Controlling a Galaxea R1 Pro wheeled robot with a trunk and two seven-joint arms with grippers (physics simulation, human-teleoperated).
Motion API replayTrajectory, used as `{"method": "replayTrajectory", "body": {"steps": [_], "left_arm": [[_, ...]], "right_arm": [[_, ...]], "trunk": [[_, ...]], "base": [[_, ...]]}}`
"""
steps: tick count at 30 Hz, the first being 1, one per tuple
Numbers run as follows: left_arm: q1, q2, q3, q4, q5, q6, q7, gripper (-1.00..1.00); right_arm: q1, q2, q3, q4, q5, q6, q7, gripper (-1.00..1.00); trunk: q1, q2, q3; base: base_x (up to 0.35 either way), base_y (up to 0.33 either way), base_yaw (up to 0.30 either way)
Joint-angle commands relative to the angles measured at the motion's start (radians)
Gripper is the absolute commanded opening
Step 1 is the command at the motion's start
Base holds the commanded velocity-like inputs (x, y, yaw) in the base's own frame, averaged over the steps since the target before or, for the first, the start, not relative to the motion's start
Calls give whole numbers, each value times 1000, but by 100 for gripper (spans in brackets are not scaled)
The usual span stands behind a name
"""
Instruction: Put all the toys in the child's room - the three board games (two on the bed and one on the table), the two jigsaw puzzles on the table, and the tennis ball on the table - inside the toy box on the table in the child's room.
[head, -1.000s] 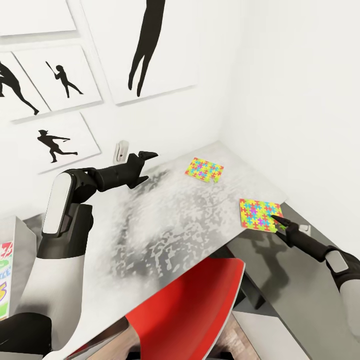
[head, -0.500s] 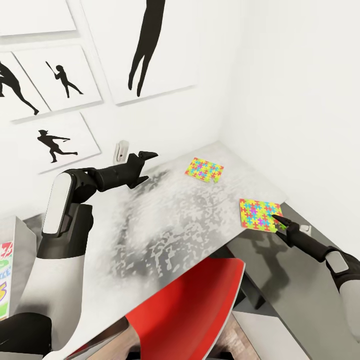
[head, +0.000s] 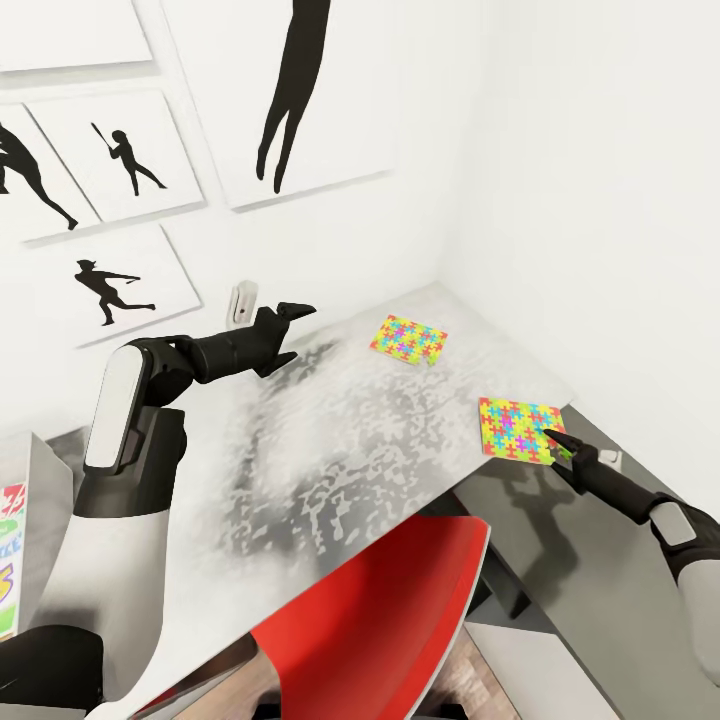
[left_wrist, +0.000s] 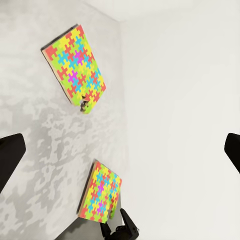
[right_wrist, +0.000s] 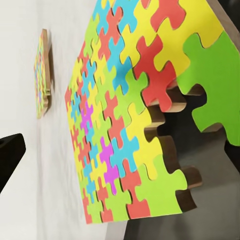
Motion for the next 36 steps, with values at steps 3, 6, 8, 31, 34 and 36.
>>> {"method": "replayTrajectory", "body": {"steps": [3,6,8,31,34,36], "left_arm": [[-1,-1,1,-1,9,1,10,100],[-1,-1,1,-1,9,1,10,100],[-1,-2,1,-1,9,1,10,100],[-1,-3,1,-1,9,1,10,100],[-1,-3,1,-1,9,1,10,100],[-1,-3,1,-1,9,1,10,100]], "right_arm": [[-2,0,-4,1,0,6,2,100],[-2,1,-4,1,0,6,2,100],[-2,1,-4,1,0,6,3,100],[-6,6,-3,1,1,5,-1,100],[-6,6,-4,0,0,5,-1,100],[-5,6,-4,0,0,5,-1,100]], "trunk": [[1,-2,-1],[1,-2,-1],[1,-2,-1],[1,-2,-1],[1,-2,-1],[1,-2,-1]], "base": [[0,0,0],[0,0,0],[0,0,0],[0,0,0],[0,0,0],[0,0,19]]}}
